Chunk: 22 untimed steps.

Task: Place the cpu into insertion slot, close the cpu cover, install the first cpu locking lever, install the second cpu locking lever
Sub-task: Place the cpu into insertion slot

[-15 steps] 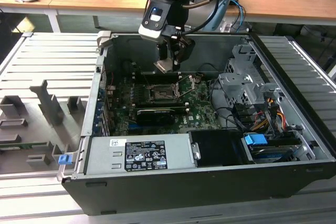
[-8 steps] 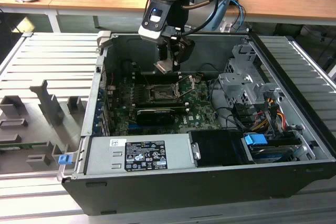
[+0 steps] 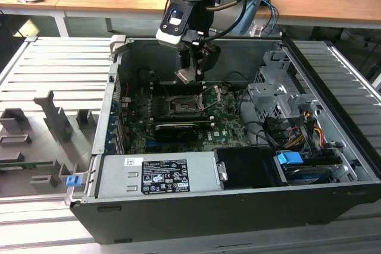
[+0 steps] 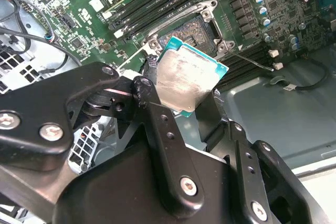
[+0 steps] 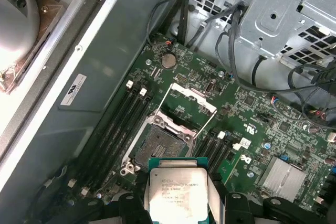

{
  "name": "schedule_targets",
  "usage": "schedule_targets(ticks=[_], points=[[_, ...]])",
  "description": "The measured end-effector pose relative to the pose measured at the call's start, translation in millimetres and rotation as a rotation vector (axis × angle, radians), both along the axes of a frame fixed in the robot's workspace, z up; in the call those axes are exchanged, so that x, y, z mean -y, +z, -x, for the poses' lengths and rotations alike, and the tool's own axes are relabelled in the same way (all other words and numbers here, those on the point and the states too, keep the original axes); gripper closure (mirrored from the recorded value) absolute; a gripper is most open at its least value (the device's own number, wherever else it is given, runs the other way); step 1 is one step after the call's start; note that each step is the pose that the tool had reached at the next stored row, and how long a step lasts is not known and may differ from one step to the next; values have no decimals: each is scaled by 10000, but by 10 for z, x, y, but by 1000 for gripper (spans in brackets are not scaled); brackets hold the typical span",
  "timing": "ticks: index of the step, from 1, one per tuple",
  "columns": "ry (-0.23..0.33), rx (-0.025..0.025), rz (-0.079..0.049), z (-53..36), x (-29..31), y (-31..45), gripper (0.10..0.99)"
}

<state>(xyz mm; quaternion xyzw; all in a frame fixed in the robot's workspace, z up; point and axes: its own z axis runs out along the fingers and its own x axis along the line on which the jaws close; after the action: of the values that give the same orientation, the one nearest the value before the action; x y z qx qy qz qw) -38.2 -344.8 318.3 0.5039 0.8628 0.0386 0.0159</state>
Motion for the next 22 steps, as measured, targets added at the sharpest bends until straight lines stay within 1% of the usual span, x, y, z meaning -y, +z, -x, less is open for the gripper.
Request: schedule_targets(ticks=[9,15,16,20,22], points=[[-304,-1,1,0,0,-9,553],[-664,0,0,0,0,-16,553],[-775,1,-1,0,0,-17,553],[-1961,0,0,0,0,-32,553],[-2342,0,0,0,0,-39,553]])
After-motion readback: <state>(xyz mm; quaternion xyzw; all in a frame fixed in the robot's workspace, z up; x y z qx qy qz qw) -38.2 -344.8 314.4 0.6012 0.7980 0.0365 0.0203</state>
